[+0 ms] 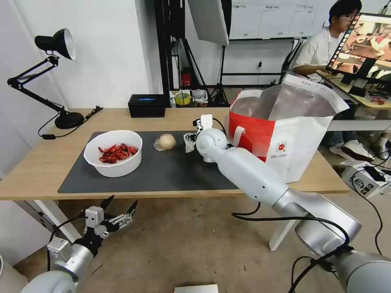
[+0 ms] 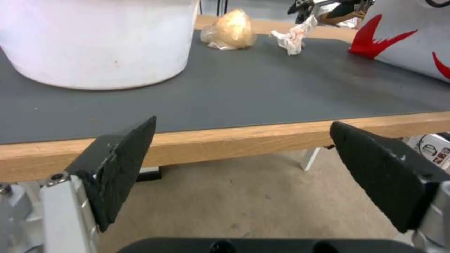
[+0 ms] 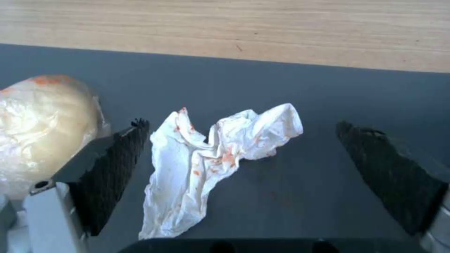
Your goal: Pick up the trash from the table and place it into the takeout bag.
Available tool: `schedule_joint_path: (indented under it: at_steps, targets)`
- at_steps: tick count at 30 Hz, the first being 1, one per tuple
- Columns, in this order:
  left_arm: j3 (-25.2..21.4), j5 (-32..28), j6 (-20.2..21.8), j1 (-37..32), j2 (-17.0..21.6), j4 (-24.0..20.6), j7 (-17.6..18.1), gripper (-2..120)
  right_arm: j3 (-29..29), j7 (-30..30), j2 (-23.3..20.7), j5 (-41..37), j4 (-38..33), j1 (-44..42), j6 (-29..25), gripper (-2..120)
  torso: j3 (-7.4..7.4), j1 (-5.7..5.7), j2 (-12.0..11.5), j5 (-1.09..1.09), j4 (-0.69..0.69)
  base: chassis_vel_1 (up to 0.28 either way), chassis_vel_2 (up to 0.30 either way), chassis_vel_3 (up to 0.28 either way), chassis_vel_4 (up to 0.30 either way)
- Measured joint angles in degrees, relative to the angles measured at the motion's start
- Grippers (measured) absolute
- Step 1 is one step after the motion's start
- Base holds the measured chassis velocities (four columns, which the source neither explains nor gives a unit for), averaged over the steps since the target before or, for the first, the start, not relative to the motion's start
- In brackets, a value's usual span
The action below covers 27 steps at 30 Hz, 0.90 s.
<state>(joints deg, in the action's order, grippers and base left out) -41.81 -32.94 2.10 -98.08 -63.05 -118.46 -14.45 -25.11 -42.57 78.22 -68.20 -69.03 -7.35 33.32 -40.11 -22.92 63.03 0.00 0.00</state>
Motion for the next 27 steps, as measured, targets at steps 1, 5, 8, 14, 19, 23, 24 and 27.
schedule_joint_path:
  at_steps: [1,5,8,14,19,23,24,27]
  targets:
    - [-0.08,0.19,0.06,-0.04,-0.02,-0.06,0.02,100,-0.08,0.18,0.00,-0.01,0.09,0.09,0.09,100,0.00,0.00,0.00,0.00,0.00,0.000,0.000,0.000,0.000]
    - [-0.36,0.40,0.22,-0.26,-0.08,-0.11,0.20,100,-0.17,0.57,0.20,0.00,0.65,0.31,0.42,100,0.00,0.00,0.00,0.00,0.00,0.000,0.000,0.000,0.000]
    - [-0.53,0.43,0.23,-0.56,-0.19,-0.25,0.22,100,-0.18,1.02,0.54,0.21,1.47,0.36,0.51,100,0.00,0.00,0.00,0.00,0.00,0.000,0.000,0.000,0.000]
    - [-0.66,0.66,0.23,-0.85,-0.62,-0.43,0.21,100,-0.16,1.43,1.14,0.55,2.49,0.30,0.55,100,0.00,0.00,0.00,0.00,0.00,0.000,0.000,0.000,0.000]
    - [-0.51,0.85,0.23,-0.87,-0.86,-0.43,0.20,100,-0.04,1.97,1.56,0.80,3.09,0.22,0.69,100,0.00,0.00,0.00,0.00,0.00,0.000,0.000,0.000,0.000]
    - [-0.33,0.87,0.23,-0.62,-0.76,-0.34,0.20,100,0.07,3.08,1.87,1.70,3.81,0.24,0.73,100,0.00,0.00,0.00,0.00,0.00,0.000,0.000,0.000,0.000]
    - [-0.30,0.86,0.23,-0.50,-0.65,-0.24,0.21,100,0.09,3.39,2.04,1.84,4.01,0.24,0.74,100,0.00,0.00,0.00,0.00,0.00,0.000,0.000,0.000,0.000]
    - [-0.24,0.82,0.23,-0.34,-0.50,-0.08,0.20,100,0.17,3.74,2.33,2.11,4.34,0.20,0.75,100,0.00,0.00,0.00,0.00,0.00,0.000,0.000,0.000,0.000]
